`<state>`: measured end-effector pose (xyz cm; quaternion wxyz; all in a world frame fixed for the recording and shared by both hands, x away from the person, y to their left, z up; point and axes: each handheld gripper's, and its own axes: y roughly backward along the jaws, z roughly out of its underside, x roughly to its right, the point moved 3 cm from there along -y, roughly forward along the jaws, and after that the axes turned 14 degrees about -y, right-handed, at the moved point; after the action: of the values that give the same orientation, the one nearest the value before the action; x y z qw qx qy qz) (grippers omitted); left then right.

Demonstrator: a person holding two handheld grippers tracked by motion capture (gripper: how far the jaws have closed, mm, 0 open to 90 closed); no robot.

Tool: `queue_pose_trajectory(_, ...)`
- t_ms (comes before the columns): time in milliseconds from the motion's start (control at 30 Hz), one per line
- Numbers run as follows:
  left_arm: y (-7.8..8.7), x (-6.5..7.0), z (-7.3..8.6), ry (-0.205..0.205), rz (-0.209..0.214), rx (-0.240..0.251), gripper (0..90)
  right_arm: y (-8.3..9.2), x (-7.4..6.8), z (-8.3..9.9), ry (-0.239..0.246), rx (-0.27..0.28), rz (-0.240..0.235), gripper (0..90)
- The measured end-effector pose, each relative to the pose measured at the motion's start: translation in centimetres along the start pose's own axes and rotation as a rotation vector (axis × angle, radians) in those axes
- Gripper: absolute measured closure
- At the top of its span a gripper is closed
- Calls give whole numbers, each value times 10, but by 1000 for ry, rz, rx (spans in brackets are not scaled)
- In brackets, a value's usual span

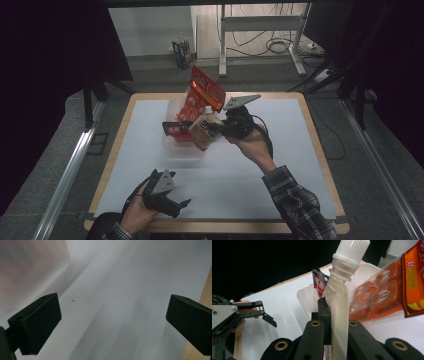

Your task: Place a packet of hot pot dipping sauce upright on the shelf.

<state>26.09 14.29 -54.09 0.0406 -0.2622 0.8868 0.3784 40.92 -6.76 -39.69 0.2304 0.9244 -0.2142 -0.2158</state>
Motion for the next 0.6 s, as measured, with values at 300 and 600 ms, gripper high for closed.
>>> queue_pose_trajectory(300,0,0,0,0,1,-1,0,-17,-6,-7,21,-14,-23,882)
queue_pose_trajectory(600,0,0,1,0,3,-2,0,-32,-11,-11,33,-32,-53,881)
